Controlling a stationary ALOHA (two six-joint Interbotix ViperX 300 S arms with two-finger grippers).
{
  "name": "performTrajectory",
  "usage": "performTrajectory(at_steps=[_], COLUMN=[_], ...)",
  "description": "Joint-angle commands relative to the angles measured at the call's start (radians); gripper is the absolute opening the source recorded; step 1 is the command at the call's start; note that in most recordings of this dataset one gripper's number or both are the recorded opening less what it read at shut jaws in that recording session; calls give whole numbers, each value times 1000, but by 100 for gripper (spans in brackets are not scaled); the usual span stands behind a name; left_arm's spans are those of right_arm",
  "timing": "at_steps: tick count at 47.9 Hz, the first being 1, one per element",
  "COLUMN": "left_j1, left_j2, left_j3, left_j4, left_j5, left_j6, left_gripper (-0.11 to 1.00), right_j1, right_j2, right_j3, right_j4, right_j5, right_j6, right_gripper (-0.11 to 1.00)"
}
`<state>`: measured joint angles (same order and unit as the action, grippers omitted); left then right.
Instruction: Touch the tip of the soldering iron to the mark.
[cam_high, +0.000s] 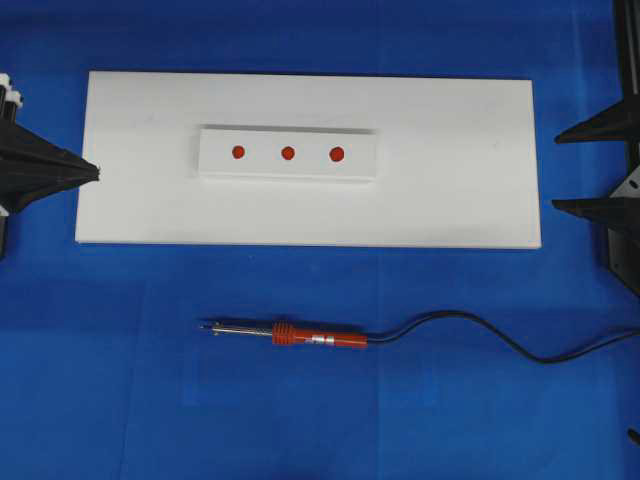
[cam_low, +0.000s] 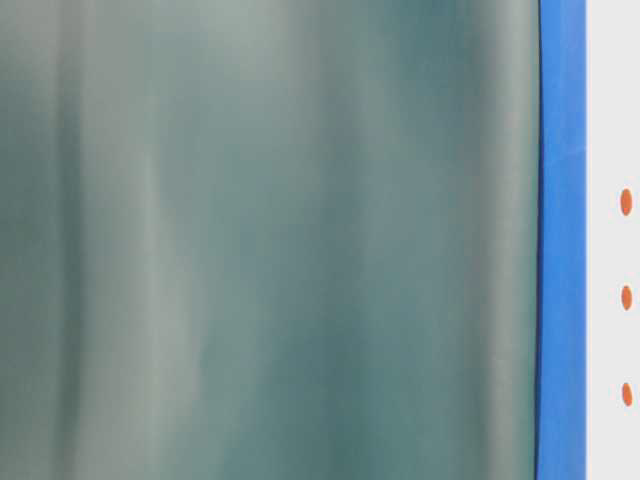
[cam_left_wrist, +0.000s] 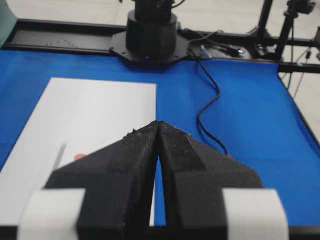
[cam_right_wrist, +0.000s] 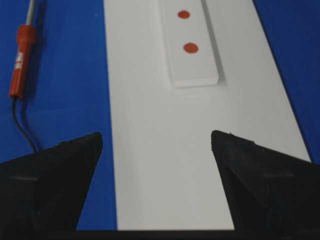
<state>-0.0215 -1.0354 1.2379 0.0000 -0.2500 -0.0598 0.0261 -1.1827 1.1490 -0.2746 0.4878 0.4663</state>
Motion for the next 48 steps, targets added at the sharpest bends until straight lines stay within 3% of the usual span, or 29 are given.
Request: performTrajectory(at_steps=[1, 48], left_j1=[0, 0], left_j2=[6, 6], left_j3=[-9, -9], left_j4=[2, 2], left_j5=[-8, -9], left_j6=[0, 2], left_gripper=[0, 0], right_j1=[-11, -15], right_j2=[5, 5], right_j3=[-2, 6], right_j4=[-6, -8], right_j5=[-26, -41], right_j6=[3, 3], right_gripper=[77, 77])
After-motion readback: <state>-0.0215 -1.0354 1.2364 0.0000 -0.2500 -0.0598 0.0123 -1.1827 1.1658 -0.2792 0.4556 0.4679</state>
